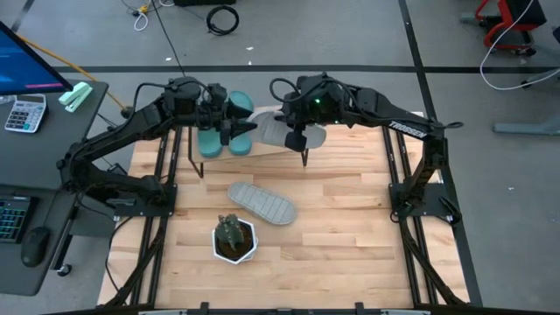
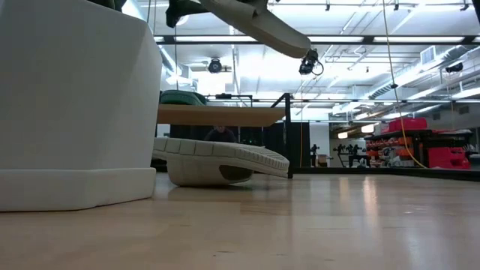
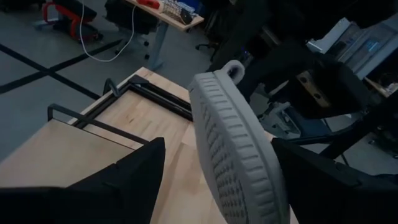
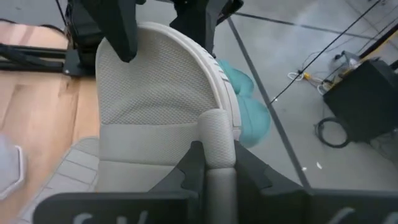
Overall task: Pick and place slides into the shelf
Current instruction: Put the right gray slipper on the shelf
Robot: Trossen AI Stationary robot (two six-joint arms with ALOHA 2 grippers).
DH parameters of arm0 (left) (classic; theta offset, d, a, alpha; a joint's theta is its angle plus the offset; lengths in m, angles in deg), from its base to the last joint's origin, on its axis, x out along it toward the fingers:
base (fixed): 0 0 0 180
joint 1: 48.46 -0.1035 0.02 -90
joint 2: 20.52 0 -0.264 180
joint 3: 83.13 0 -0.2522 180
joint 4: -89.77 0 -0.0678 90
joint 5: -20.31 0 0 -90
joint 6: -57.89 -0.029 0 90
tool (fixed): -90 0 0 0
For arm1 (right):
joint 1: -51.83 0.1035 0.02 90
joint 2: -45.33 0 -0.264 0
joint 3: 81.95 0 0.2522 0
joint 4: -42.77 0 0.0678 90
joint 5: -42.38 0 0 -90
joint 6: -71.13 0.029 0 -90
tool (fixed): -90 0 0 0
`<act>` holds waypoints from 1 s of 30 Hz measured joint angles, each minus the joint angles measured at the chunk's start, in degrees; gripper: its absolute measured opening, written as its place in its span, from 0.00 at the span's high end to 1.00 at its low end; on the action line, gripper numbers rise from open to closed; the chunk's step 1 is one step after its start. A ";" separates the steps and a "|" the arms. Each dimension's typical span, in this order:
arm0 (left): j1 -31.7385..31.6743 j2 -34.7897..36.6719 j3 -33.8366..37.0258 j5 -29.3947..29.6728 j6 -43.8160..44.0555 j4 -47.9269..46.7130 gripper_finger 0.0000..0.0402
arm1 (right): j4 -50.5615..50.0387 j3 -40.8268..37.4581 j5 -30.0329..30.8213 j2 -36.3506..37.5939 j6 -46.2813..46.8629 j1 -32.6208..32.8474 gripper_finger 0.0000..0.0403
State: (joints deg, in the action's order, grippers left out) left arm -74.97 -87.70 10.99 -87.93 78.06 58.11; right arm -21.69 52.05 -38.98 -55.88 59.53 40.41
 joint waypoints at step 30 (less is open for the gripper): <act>-0.01 0.09 -0.04 3.49 -6.73 -0.70 0.91 | 3.60 -0.02 1.99 0.15 -1.77 1.19 0.62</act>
State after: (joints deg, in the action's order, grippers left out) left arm -74.98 -87.61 10.95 -84.44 71.33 57.41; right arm -18.09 52.03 -36.98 -55.73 57.77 41.61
